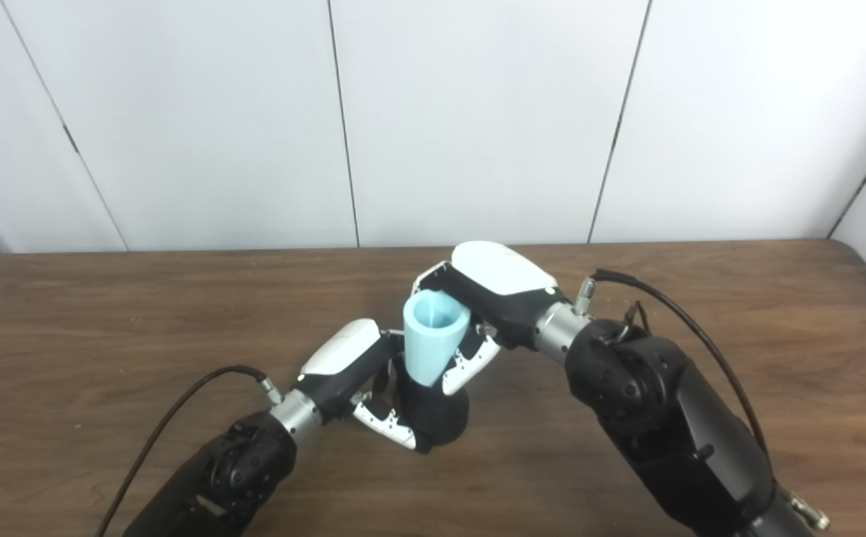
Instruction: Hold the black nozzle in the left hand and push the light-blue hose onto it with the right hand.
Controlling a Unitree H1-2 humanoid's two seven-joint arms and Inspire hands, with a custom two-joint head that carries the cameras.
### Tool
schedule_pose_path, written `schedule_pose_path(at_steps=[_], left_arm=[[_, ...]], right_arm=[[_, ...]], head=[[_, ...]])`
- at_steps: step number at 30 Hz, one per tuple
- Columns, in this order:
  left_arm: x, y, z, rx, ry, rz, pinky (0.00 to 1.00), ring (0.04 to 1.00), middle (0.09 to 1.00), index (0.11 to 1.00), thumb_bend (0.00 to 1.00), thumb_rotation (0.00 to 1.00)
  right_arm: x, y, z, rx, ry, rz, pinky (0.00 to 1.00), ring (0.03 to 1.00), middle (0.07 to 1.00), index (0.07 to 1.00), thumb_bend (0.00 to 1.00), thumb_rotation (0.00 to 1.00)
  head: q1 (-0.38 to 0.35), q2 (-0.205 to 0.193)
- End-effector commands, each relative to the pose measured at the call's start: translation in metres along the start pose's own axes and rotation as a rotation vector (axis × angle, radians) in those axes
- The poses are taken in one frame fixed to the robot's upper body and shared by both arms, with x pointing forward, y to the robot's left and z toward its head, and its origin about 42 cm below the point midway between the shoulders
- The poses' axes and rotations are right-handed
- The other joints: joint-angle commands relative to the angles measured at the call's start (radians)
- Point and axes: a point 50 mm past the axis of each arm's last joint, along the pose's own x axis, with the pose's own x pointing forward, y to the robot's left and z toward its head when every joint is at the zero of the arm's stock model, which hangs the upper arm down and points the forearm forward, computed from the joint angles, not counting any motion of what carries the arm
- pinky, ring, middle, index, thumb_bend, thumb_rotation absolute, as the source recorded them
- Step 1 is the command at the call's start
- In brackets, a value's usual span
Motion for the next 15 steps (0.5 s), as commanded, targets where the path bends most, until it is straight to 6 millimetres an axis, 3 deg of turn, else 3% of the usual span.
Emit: schedule_pose_path(at_steps=[1, 8, 15], left_arm=[[-0.018, -0.003, -0.031, 0.046, 0.125, -0.053, 0.34, 0.427, 0.438, 0.49, 0.53, 0.0], [-0.017, -0.001, -0.031, 0.039, 0.132, -0.053, 0.34, 0.442, 0.44, 0.493, 0.53, 0.0], [-0.018, 0.0, -0.03, 0.039, 0.134, -0.052, 0.34, 0.449, 0.438, 0.494, 0.53, 0.0]], right_arm=[[-0.012, 0.009, -0.012, 0.012, 0.045, 0.074, 0.34, 0.401, 0.46, 0.528, 0.51, 0.0], [-0.024, 0.043, -0.017, 0.088, 0.074, -0.014, 0.33, 0.402, 0.458, 0.529, 0.51, 0.0], [-0.025, 0.047, -0.016, 0.107, 0.034, 0.046, 0.3, 0.395, 0.443, 0.529, 0.51, 0.0]], head=[[-0.005, 0.006], [-0.001, 0.013], [0.002, 0.016]])
